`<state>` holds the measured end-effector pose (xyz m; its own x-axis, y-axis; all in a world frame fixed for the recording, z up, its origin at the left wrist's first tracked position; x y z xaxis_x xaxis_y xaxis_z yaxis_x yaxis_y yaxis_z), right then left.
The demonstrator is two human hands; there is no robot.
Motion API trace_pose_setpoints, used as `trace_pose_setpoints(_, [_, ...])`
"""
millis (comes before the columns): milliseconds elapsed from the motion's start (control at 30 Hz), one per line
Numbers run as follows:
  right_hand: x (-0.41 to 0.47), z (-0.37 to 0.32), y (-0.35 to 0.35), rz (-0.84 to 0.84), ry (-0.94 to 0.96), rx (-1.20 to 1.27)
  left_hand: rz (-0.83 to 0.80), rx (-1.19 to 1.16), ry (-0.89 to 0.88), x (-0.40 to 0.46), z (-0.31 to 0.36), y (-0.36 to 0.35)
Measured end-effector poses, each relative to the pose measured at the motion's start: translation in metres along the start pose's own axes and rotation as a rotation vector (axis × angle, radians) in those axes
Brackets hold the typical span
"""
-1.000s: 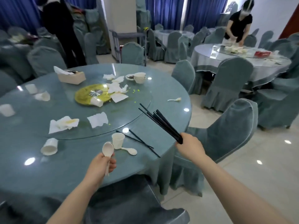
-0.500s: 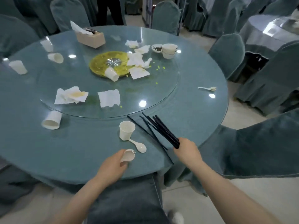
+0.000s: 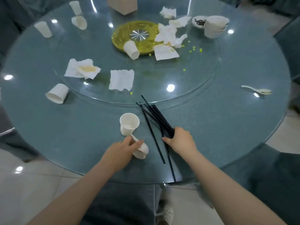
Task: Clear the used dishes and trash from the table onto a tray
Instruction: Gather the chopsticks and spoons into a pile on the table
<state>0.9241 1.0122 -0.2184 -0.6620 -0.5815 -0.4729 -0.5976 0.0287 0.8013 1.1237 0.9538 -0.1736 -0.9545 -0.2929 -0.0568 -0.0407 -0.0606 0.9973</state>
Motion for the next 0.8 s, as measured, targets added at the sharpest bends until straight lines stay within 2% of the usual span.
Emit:
trace_pose_setpoints(167, [0.001,0.001,0.002,-0.014,0.042,0.016,0.015,-0.023,0.095,0.017,0.0,-0.003])
trace_pose_setpoints(333, [-0.009,-0.011,-0.013,-0.047,0.06,-0.103,-0.008,-0.042,0.134,0.023,-0.002,-0.007])
trace_pose_setpoints(467, [-0.006,-0.007,-0.011,-0.057,0.042,-0.052,-0.095,-0.13,0.223,0.019,-0.014,-0.02])
trace_pose_setpoints(633, [-0.007,-0.008,-0.007,-0.034,0.045,-0.049,-0.141,-0.401,0.298,0.021,-0.024,-0.026])
trace_pose_setpoints(700, [-0.008,-0.008,-0.007,-0.017,0.049,-0.057,-0.111,-0.457,0.321,0.02,-0.028,-0.027])
trace_pose_setpoints(800, [-0.008,-0.009,-0.006,-0.008,0.045,-0.04,0.037,-0.596,0.4,0.012,-0.033,-0.022])
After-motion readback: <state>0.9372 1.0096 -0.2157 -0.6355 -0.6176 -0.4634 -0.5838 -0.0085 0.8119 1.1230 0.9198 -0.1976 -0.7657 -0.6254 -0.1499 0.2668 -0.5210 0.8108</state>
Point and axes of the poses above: each hand's wrist, its own x-axis towards the middle knuckle, its own y-axis out of the back of the hand, z = x × y, the point moved 8 cm from there along x, towards the middle knuckle, and after that the axes turned 11 degrees about -y, right-handed, at the moved point
